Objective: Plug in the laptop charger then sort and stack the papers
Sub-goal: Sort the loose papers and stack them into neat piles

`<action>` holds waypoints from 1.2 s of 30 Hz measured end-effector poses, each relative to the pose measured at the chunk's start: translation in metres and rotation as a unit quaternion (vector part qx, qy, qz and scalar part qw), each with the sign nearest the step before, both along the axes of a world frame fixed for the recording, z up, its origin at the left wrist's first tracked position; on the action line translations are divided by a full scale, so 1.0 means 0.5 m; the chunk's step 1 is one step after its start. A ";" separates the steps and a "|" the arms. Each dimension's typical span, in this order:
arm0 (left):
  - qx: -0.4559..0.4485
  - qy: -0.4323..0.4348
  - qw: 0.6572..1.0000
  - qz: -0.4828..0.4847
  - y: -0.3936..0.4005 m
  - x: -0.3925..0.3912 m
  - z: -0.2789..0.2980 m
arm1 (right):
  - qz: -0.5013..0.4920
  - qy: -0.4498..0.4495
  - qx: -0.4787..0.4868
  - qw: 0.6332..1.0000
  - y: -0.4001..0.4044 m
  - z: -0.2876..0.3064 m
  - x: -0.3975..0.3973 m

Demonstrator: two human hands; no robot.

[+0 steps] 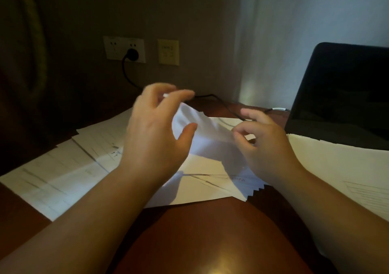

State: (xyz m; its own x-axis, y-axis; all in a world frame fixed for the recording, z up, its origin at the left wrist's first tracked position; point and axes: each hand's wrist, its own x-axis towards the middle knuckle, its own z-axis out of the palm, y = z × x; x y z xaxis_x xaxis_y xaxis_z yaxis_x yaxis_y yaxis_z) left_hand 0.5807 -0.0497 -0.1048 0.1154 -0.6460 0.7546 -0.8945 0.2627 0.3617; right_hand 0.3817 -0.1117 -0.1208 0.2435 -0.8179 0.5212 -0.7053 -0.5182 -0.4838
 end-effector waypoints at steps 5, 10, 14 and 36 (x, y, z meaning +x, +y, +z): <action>0.204 -0.105 0.970 -0.074 -0.005 -0.013 -0.016 | -0.021 -0.044 -0.081 0.996 0.005 -0.004 -0.001; 0.336 -0.159 0.927 -0.046 -0.015 -0.007 -0.042 | 0.001 -0.046 -0.130 0.990 0.012 -0.003 -0.002; 0.354 -0.149 0.921 -0.063 -0.020 -0.005 -0.037 | 0.028 -0.031 -0.161 0.986 0.005 -0.005 -0.004; 0.068 -0.104 0.992 0.008 -0.025 0.004 -0.024 | 0.103 0.135 -0.043 0.985 0.009 -0.011 0.000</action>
